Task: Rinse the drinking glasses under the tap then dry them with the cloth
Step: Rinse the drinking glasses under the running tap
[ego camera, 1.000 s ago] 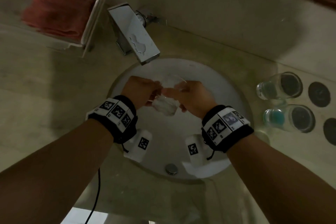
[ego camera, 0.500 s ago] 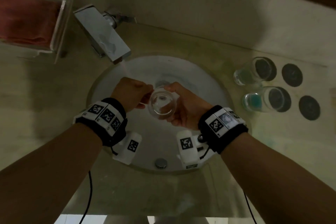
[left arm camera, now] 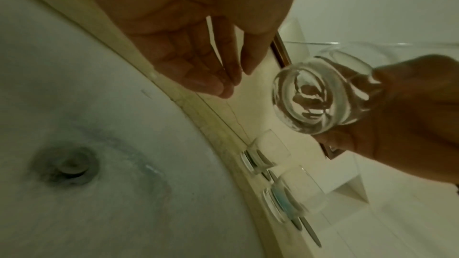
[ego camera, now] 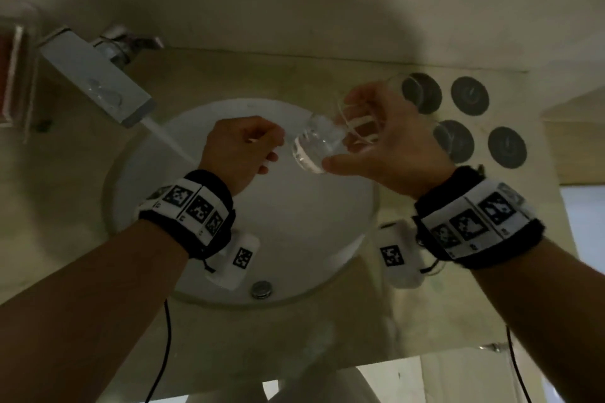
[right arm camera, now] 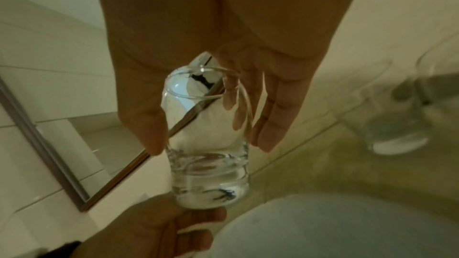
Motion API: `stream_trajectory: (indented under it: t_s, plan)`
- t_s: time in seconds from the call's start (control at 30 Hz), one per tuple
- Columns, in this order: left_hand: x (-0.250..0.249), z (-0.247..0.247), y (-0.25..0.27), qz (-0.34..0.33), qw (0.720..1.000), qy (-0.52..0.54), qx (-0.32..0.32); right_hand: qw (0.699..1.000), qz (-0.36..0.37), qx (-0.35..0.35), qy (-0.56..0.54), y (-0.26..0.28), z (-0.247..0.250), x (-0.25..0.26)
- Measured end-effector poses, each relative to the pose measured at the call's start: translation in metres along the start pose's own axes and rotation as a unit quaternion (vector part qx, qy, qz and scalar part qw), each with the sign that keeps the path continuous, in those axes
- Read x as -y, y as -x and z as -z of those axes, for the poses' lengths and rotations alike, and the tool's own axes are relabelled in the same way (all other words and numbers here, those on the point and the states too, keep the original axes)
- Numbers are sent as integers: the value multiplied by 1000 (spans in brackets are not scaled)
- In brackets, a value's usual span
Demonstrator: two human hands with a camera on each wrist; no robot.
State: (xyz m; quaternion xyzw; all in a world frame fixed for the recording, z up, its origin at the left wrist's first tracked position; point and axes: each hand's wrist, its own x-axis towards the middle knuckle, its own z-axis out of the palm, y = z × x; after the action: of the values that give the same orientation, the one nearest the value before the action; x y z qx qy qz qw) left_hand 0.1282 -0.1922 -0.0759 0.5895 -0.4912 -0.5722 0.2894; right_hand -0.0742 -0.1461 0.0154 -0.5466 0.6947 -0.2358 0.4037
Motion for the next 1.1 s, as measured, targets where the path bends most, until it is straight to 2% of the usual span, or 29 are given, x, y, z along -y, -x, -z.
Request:
stream_trajectory:
  t_s: [0.17,0.3,0.43,0.57,0.77,0.9,1.0,1.1]
  plan:
    - [-11,-26,5,-37,998,-37,42,994,68,-18,81,33,64,-19]
    - [-19,-51,5,-68,992,-75,78,982,89,-46,161,55,105,-46]
    - [-24,-82,4,-125,978,-123,116,980,103,-30,169,71,127,-86]
    - [-29,-115,8,-200,958,-128,160,974,104,-6,203,83,127,-122]
    - [-32,-154,5,-199,933,-195,227,978,61,10,200,82,104,-166]
    - [-33,-171,-1,-220,912,-271,217,974,58,28,215,71,95,-174]
    - [-32,-177,-6,-225,900,-330,177,971,53,50,228,62,92,-175]
    - [-29,-180,-10,-239,897,-332,170,966,48,68,245,55,88,-173]
